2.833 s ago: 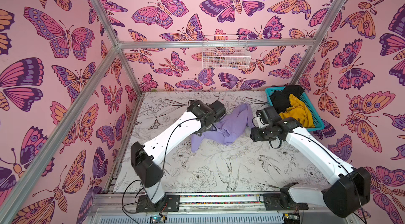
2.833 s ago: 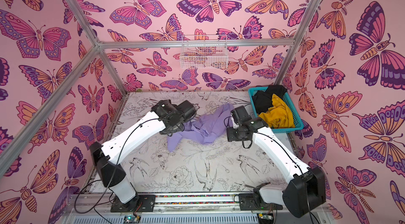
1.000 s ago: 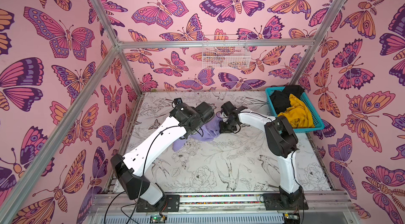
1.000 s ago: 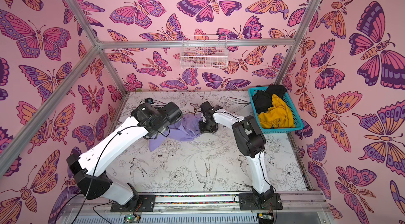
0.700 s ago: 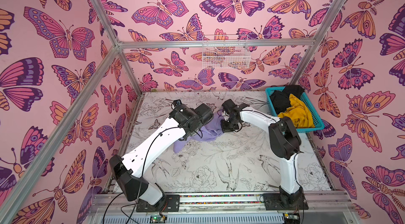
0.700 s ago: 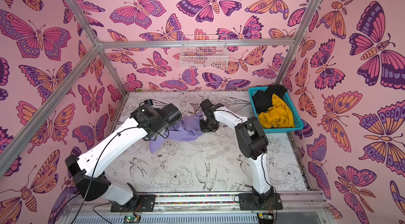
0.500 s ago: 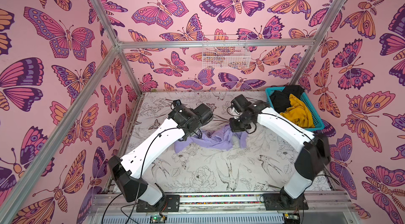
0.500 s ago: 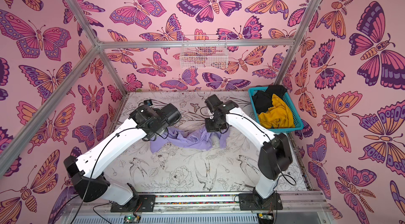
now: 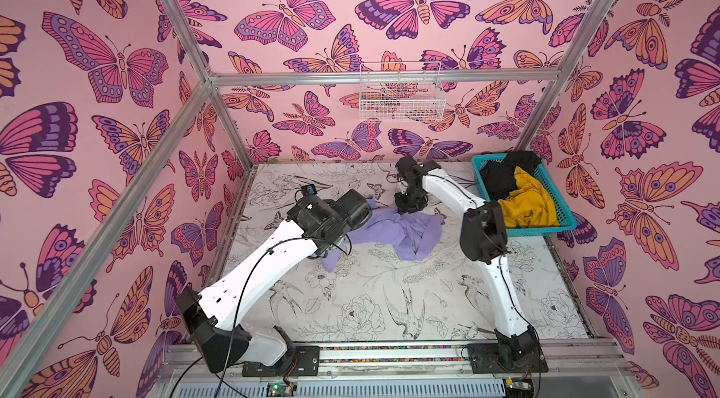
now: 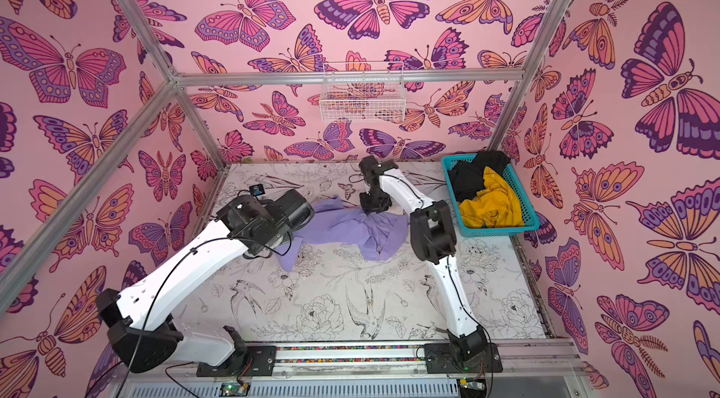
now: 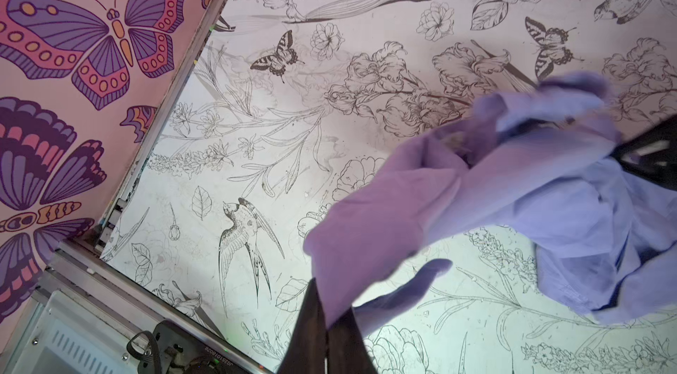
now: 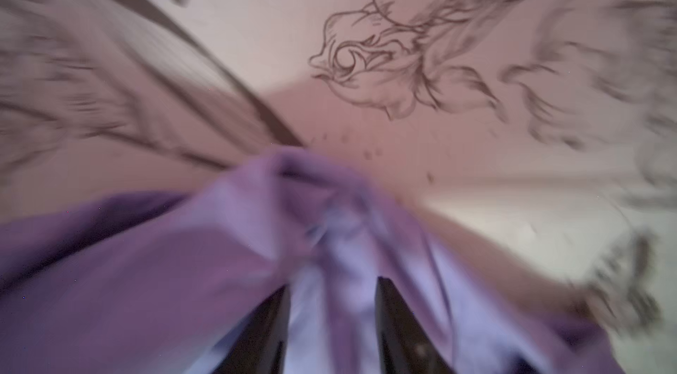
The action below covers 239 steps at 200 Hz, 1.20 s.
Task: Fold and stack t-shirts
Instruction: Flatten out the T-shirt at the center of the board.
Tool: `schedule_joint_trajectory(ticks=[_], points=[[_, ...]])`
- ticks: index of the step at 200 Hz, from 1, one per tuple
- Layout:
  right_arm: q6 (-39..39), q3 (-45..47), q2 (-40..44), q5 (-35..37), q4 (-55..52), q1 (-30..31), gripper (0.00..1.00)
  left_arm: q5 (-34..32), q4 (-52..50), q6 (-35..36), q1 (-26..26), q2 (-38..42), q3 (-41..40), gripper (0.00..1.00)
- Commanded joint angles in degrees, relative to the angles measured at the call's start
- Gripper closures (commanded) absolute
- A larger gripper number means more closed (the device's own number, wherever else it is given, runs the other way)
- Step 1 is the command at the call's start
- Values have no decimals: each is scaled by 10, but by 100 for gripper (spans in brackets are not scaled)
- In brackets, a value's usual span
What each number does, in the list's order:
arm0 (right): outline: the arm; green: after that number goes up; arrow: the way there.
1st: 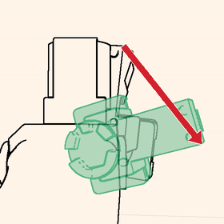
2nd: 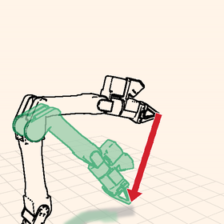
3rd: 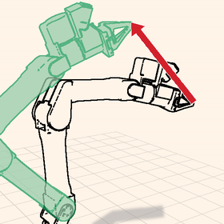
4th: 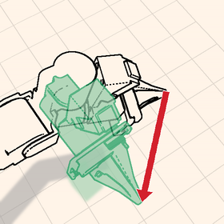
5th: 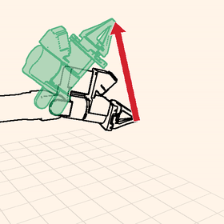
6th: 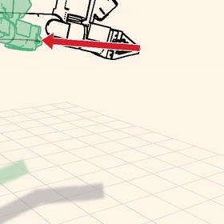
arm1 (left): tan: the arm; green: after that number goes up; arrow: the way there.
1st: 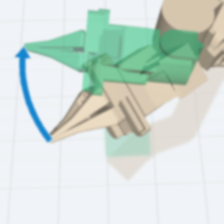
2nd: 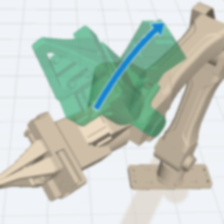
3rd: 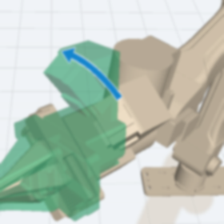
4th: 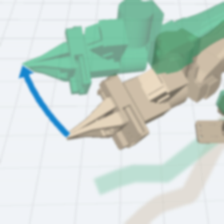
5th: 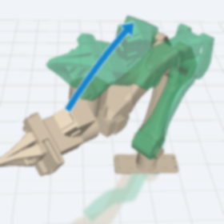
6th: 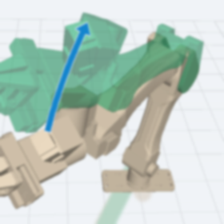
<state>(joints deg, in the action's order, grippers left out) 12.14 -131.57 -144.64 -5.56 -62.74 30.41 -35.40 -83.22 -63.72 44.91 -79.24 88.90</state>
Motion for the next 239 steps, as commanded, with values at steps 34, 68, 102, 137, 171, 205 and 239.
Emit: schedule_joint_trajectory(ticks=[34,68,102,137,171,205,239], points=[[-21,67,152,34,-26,36,39,-8,-12,-5,-4,57,-41,99],[11,301,350,38,32,74,42,6,12,13,-4,27,-32,99],[72,447,466,40,59,109,63,22,31,36,-3,-5,-8,99],[98,542,487,69,88,114,69,34,35,50,-2,-17,-1,99],[86,595,473,74,139,113,55,36,35,51,-2,-1,-21,99],[65,559,420,73,151,113,55,36,34,47,-2,8,-35,99],[50,521,370,61,149,111,55,34,34,51,-2,6,-34,99]])
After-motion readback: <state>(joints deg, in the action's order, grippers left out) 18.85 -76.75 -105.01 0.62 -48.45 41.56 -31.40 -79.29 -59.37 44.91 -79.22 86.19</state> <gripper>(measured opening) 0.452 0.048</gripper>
